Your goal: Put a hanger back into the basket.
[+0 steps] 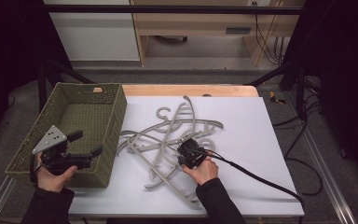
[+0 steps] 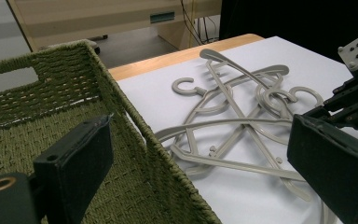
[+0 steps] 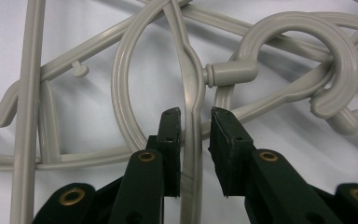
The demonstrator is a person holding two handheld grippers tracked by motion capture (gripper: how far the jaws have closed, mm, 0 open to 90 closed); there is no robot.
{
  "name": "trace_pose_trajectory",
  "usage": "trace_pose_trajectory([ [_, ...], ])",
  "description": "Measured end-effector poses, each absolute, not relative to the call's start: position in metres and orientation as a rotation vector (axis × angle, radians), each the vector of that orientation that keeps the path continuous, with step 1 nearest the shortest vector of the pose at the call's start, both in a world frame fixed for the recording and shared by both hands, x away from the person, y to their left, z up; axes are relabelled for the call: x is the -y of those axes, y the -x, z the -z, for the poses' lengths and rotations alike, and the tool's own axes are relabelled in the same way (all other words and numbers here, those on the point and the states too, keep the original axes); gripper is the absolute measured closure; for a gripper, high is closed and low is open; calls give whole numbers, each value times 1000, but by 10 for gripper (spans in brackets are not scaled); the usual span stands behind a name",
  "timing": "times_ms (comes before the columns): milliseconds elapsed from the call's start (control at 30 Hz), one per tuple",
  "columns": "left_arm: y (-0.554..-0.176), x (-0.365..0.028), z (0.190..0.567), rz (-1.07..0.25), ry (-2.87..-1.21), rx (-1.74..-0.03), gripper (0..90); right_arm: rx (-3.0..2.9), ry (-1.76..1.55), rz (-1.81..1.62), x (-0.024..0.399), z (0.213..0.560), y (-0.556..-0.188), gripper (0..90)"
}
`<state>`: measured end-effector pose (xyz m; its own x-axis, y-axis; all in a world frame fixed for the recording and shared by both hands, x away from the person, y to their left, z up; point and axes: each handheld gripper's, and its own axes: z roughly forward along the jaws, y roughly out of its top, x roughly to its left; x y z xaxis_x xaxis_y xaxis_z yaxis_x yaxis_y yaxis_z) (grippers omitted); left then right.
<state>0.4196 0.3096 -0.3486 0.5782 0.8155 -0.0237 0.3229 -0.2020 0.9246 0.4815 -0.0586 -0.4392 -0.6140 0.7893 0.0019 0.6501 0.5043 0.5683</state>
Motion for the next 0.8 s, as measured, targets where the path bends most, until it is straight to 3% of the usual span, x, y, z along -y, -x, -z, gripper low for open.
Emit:
trace_pose_trajectory([
  [167,-420,-309,349,-596,-1781,-936,66,-2499,-1213,-774,58,440,-482,761],
  [233,-420,-309,349,-596,-1785,-935,67,-2508,-1224,-752,59,441,-482,811],
  [800,-419,-308,348,-595,-1789,-929,67,-2532,-1225,-705,66,436,-484,828],
])
